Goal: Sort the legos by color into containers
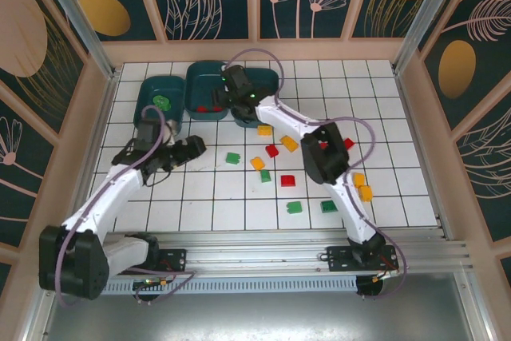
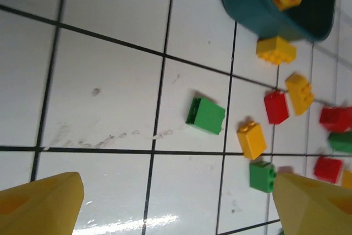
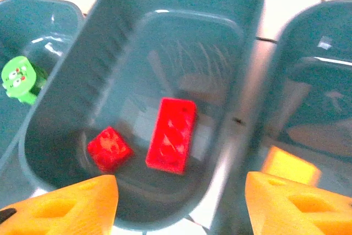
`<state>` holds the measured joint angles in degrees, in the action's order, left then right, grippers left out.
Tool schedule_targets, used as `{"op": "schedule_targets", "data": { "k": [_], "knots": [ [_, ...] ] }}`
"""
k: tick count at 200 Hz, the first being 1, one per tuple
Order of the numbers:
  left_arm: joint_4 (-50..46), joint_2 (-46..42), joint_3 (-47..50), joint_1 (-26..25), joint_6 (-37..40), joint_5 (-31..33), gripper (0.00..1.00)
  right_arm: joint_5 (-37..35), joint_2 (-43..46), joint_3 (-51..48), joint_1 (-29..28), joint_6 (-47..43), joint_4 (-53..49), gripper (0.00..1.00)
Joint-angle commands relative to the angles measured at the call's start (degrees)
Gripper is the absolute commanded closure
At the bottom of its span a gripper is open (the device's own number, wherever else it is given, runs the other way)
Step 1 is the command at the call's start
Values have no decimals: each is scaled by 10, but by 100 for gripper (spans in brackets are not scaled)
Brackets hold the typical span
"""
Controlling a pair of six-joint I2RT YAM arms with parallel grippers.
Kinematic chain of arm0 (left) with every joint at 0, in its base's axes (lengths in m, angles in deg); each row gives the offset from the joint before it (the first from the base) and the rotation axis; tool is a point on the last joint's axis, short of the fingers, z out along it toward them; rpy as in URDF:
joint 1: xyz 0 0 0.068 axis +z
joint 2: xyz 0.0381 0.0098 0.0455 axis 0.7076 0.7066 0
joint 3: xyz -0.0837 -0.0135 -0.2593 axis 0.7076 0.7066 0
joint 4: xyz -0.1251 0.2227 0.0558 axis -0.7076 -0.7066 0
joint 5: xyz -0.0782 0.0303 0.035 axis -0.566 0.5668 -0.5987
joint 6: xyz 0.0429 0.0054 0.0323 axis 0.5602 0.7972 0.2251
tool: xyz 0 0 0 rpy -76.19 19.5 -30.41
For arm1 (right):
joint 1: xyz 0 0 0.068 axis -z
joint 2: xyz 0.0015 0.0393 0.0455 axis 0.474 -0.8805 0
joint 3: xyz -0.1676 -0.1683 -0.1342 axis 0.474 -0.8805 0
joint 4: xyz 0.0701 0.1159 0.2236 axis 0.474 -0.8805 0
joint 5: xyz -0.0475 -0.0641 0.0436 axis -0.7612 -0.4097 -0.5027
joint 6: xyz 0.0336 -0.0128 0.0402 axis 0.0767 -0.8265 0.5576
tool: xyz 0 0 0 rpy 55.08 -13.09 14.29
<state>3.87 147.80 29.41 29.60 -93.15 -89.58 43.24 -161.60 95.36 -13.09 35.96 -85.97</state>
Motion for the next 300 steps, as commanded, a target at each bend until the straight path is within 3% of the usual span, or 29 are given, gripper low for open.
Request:
{"op": "schedule_targets", "data": {
  "k": [1, 32, 54, 86, 147, 174, 189, 232, 272, 300],
  "knots": [
    [-42, 61, -52, -82, 38, 126, 12, -21, 162, -148, 30, 35, 95, 36],
    [-59, 177, -132, -187, 52, 220, 15, 3, 306, -405, 74, 82, 176, 36],
    [-42, 239, -159, -205, 60, 225, 17, -2, 368, -518, 92, 90, 185, 36],
    [-38, 292, -188, -218, 71, 250, 19, -13, 416, -593, 97, 88, 168, 36],
    [-7, 380, -217, -223, 76, 235, 26, -8, 439, -622, 114, 82, 161, 36],
    [13, 394, -203, -223, 78, 235, 33, -6, 443, -626, 114, 82, 162, 36],
    [23, 398, -196, -224, 79, 230, 42, -4, 443, -625, 115, 83, 161, 36],
    [33, 392, -191, -223, 87, 222, 67, 1, 453, -628, 114, 81, 158, 36],
    [6, 332, -207, -222, 89, 244, 74, 8, 454, -624, 113, 82, 159, 37],
    [-24, 299, -235, -210, 99, 245, 75, 10, 448, -617, 108, 80, 159, 37]
  ]
}}
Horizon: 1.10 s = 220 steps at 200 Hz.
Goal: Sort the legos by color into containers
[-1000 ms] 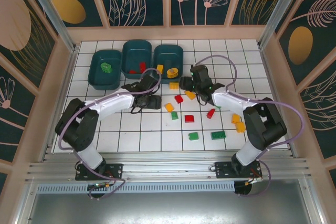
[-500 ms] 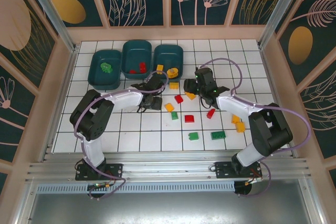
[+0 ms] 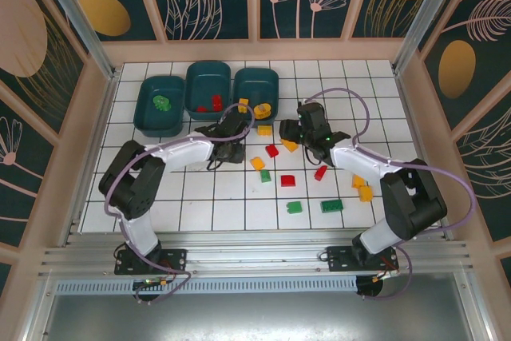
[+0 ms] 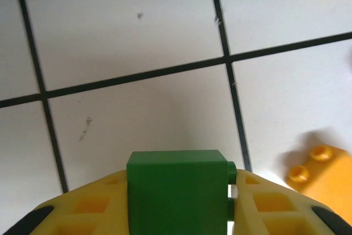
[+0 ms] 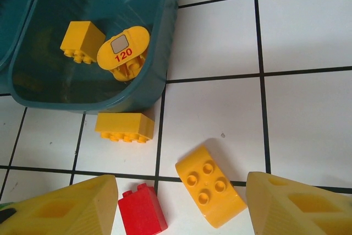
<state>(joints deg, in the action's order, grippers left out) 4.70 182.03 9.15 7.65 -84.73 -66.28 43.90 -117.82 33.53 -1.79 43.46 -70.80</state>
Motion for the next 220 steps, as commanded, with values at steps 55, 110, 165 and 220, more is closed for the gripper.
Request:
{"op": "schedule_targets", "data": {
  "k": [55, 110, 165, 220],
  "knots": [
    [-49, -111, -41, 188, 20, -69, 75, 1, 10, 0, -23, -2, 13, 37],
    [-37, -58, -99, 367, -51, -140, 75, 9, -14, 1, -30, -10, 21, 37],
    [-5, 34, -133, 430, -84, -167, 74, 67, -93, 53, -28, -39, -4, 32],
    [-19, 51, -157, 445, -77, -162, 44, 6, -155, 96, -62, 1, 7, 24]
  ]
}}
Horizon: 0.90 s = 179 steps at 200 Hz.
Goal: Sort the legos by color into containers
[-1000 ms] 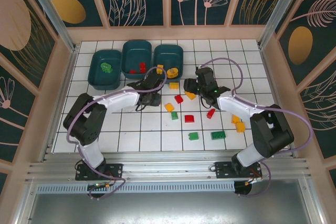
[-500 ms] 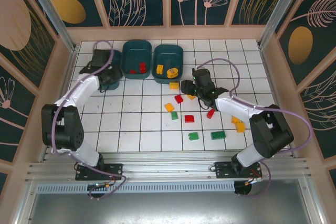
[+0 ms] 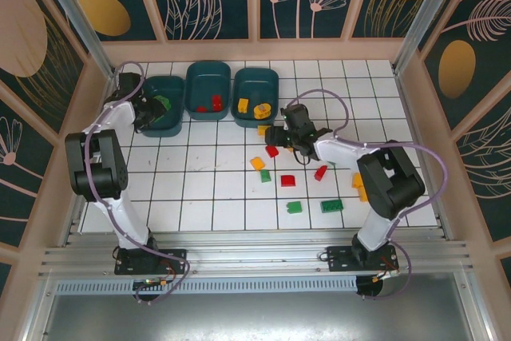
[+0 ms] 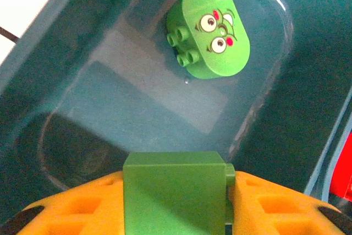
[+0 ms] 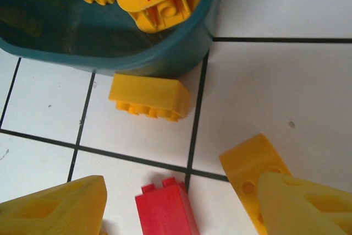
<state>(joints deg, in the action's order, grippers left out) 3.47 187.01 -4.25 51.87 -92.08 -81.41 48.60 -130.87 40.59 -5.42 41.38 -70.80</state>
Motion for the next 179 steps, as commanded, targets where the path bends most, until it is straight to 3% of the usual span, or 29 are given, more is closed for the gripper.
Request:
{"op": "schedule_targets", "data": {
  "k": [1, 17, 67, 128, 179],
  "knots": [
    [-7, 0, -24, 3, -3, -11, 43, -42, -25, 26, -26, 23, 8, 24],
    [-12, -7, -26, 3, -1, -6, 33, -64, -33, 28, -38, 46, 15, 23],
    [-5, -66, -2, 3, -6, -40, 26, -118, -56, 41, -51, 110, 23, 20],
    [114, -221, 203, 2, -54, -164, 20, -168, -131, 102, -73, 116, 18, 18],
    [137, -268, 281, 2, -59, -190, 19, -214, -176, 126, -78, 133, 21, 23]
  ]
}}
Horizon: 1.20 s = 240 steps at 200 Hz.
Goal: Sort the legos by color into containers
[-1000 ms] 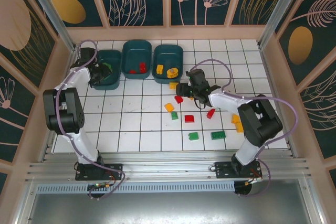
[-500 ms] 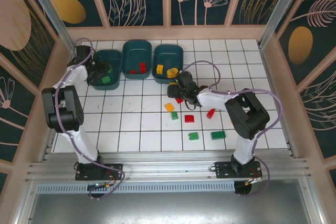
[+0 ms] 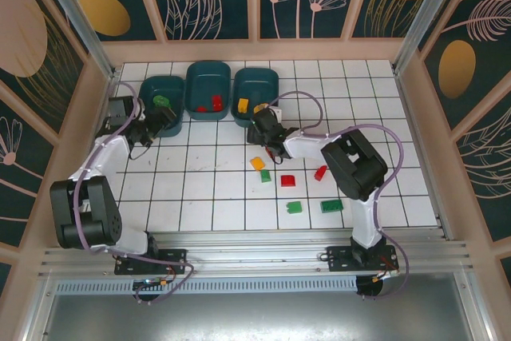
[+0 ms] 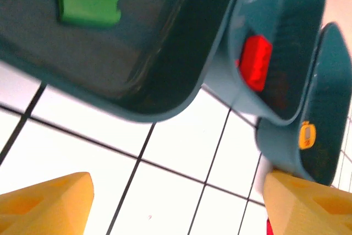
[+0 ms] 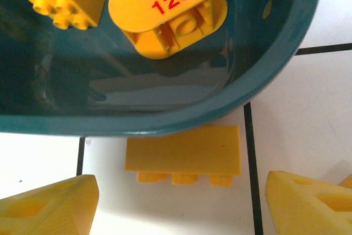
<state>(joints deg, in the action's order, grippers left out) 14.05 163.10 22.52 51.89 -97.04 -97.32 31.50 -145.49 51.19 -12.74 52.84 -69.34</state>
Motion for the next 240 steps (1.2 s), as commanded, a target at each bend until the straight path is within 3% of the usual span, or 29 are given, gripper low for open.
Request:
{"op": "schedule_targets", "data": {
  "k": [1, 64, 140, 200, 218, 240],
  "knots": [
    [31, -29, 14, 2, -9, -31, 19, -44, -32, 21, -4, 19, 6, 23],
    [27, -36, 11, 2, -5, -37, 19, -84, -73, 54, -10, 15, 1, 33],
    [23, -40, 11, 2, -1, -35, 19, -110, -39, 24, -20, 0, 20, 55],
    [24, -58, 27, 1, -4, -45, 19, -119, 63, -44, -33, -6, 41, 59],
    [55, -77, 64, -2, -22, -75, 20, -115, 104, -63, -35, -18, 42, 59],
    [78, -103, 107, -53, -33, -62, 22, -75, 112, -34, -21, -47, 28, 59]
  ]
}}
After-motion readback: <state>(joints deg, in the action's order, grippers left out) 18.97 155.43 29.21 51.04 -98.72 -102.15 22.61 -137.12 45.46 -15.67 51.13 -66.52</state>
